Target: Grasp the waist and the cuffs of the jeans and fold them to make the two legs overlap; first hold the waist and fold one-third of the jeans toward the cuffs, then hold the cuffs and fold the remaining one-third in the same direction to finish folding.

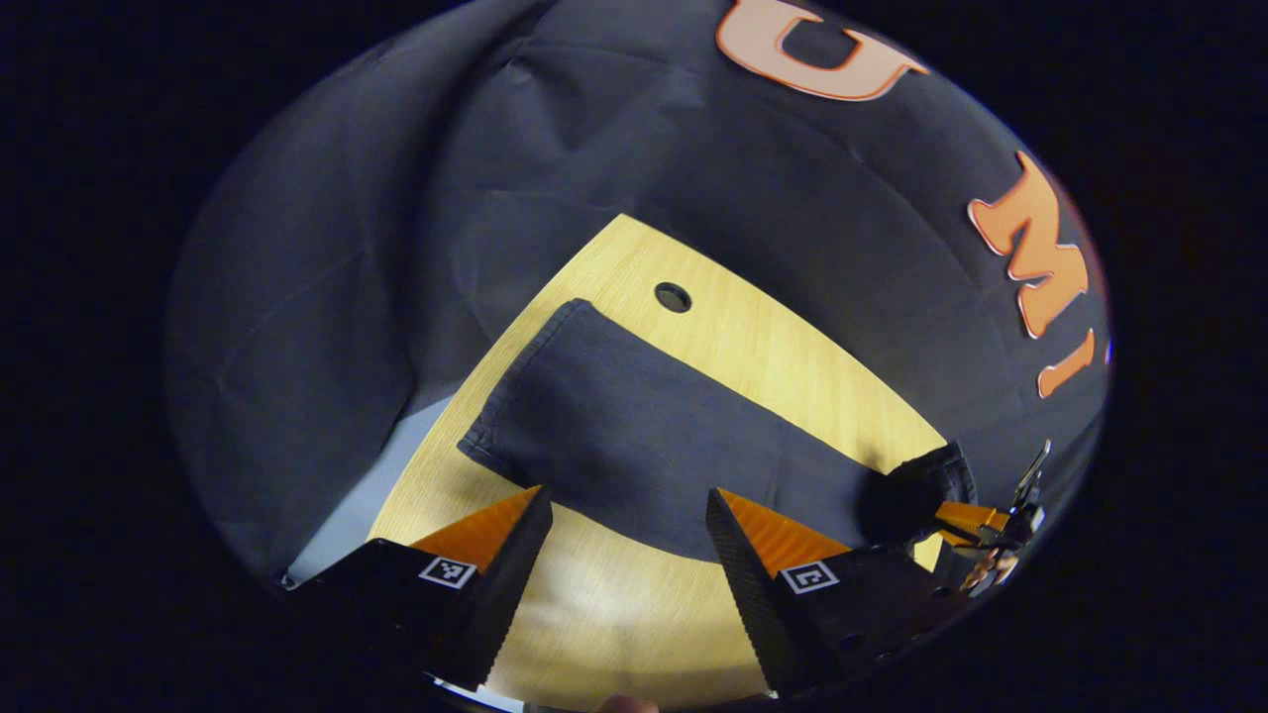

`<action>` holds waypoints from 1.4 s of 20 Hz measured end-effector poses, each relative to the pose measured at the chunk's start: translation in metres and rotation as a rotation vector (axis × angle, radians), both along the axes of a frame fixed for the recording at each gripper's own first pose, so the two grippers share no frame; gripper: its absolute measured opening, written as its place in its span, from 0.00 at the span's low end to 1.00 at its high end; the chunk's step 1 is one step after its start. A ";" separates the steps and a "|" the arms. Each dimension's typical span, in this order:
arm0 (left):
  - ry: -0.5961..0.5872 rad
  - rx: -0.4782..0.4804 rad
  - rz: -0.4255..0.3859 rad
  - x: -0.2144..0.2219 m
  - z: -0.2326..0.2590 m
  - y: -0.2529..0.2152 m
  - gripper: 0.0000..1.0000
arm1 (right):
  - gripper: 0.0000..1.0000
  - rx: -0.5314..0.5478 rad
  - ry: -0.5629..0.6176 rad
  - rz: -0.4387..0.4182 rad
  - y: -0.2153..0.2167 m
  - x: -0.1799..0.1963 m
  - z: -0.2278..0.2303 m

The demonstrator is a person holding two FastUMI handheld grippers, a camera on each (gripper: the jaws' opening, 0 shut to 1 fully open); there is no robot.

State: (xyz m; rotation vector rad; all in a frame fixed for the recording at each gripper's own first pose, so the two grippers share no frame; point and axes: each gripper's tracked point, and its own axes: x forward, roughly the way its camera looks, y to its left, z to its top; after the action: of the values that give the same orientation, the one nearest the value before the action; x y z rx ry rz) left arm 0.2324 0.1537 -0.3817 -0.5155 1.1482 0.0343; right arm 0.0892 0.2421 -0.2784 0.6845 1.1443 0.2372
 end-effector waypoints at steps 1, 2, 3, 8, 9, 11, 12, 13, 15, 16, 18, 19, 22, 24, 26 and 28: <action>0.018 -0.005 0.006 -0.001 0.000 0.000 0.96 | 0.26 0.009 0.015 -0.009 0.005 0.000 -0.005; 0.044 -0.009 0.011 -0.002 -0.001 0.000 0.95 | 0.22 0.021 0.031 -0.009 0.013 -0.003 -0.012; 0.067 -0.013 0.023 -0.002 -0.002 0.000 0.95 | 0.35 0.042 0.050 -0.009 0.020 -0.009 -0.012; 0.227 -0.075 0.105 -0.008 -0.002 -0.007 0.95 | 0.69 0.031 0.056 -0.023 0.027 -0.017 -0.012; 0.253 -0.068 0.100 -0.010 -0.003 -0.007 0.95 | 0.70 0.012 0.041 -0.035 0.026 -0.013 -0.010; 0.294 -0.038 0.096 -0.016 -0.007 -0.006 0.95 | 0.71 -0.013 0.013 -0.043 0.021 -0.007 -0.005; 0.315 -0.026 0.099 -0.017 -0.010 -0.006 0.96 | 0.60 -0.021 0.001 -0.050 0.018 -0.006 -0.001; 0.326 -0.018 0.103 -0.015 -0.011 -0.006 0.96 | 0.71 -0.037 -0.012 -0.053 0.013 -0.005 0.002; 0.356 0.012 0.111 -0.014 -0.014 -0.004 0.95 | 0.71 -0.064 -0.038 -0.055 0.001 -0.009 0.006; 0.374 0.025 0.114 -0.014 -0.015 -0.003 0.95 | 0.71 -0.070 -0.049 -0.053 -0.001 -0.009 0.010; 0.416 0.060 0.120 -0.010 -0.015 -0.001 0.95 | 0.73 -0.086 -0.073 -0.053 -0.008 -0.010 0.018; 0.429 0.076 0.124 -0.007 -0.014 0.000 0.96 | 0.74 -0.093 -0.088 -0.051 -0.013 -0.013 0.021; 0.454 0.106 0.130 -0.007 -0.021 0.002 0.96 | 0.88 -0.117 -0.117 -0.048 -0.026 -0.019 0.031; 0.478 0.113 0.139 -0.011 -0.023 0.002 0.96 | 0.92 -0.125 -0.132 -0.058 -0.035 -0.019 0.038; 0.484 0.144 0.133 -0.010 -0.024 0.003 0.93 | 0.94 -0.130 -0.144 -0.066 -0.045 -0.021 0.043; 0.507 0.209 0.091 -0.005 -0.027 0.002 0.93 | 0.95 -0.126 -0.157 -0.068 -0.052 -0.022 0.048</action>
State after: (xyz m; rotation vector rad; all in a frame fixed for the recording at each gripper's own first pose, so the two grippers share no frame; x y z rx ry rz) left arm 0.2275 0.1555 -0.4084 -0.3802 1.5929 0.3778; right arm 0.0677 0.1905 -0.2304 0.5822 0.9760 0.1569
